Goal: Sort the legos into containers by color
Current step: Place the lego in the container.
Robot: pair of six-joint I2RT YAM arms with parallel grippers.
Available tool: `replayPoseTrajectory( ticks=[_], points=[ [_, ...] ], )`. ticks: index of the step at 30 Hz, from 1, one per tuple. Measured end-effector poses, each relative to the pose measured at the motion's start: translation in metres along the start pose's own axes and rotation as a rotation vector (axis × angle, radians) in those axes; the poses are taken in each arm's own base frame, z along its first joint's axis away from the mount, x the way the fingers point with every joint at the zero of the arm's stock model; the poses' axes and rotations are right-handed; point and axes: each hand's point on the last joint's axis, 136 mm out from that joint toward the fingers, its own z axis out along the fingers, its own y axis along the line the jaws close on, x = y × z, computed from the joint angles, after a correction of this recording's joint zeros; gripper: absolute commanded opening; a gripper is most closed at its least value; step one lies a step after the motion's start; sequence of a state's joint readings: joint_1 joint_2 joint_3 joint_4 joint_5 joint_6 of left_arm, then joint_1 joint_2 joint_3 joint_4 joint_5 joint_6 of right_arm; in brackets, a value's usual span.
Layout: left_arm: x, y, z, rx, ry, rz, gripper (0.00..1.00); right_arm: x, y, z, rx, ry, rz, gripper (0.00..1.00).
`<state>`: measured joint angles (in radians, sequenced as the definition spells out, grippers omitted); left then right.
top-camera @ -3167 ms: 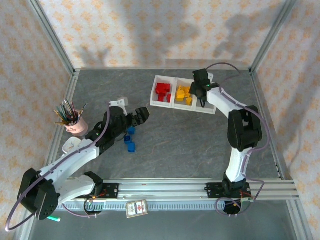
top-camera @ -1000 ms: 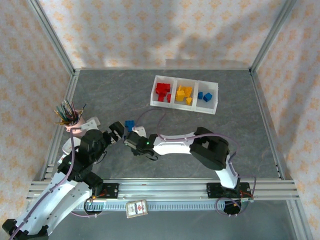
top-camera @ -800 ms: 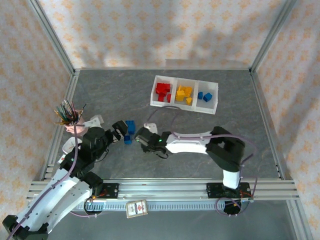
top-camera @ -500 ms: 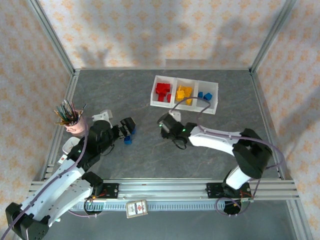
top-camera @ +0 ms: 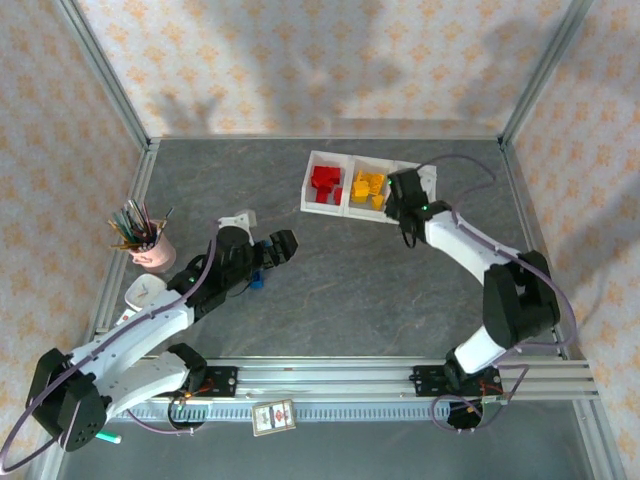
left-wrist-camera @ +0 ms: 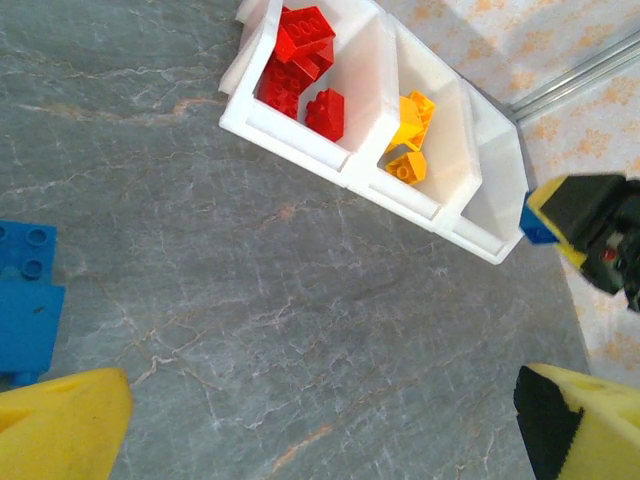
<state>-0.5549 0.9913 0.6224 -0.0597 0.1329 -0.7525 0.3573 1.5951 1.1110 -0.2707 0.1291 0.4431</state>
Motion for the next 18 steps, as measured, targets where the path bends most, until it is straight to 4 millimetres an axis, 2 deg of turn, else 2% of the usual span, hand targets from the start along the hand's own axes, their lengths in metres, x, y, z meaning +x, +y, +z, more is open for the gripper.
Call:
replayPoseTrajectory(
  ticks=[2,4,6,9,15,18],
  points=[
    [-0.002,-0.003,0.004,0.007,-0.004,0.003,0.99,-0.018,-0.007,0.015,0.026,-0.014,0.013,0.20],
    [-0.004,-0.005,0.007,0.009,-0.006,0.006,0.99,-0.033,-0.014,0.033,0.051,-0.020,0.018,0.27],
    [-0.006,-0.008,0.010,0.014,-0.011,0.011,0.99,-0.039,-0.017,0.050,0.065,-0.010,0.012,0.42],
    [-0.009,-0.010,0.013,0.019,-0.018,0.018,0.99,-0.040,-0.014,0.065,0.062,0.011,-0.010,0.51],
    [-0.013,-0.012,0.011,0.023,-0.036,0.019,0.99,-0.036,-0.004,0.060,0.039,0.024,-0.048,0.64],
    [-0.019,-0.014,0.002,0.029,-0.062,0.017,0.99,-0.029,0.015,0.042,-0.001,0.021,-0.081,0.67]
  ],
)
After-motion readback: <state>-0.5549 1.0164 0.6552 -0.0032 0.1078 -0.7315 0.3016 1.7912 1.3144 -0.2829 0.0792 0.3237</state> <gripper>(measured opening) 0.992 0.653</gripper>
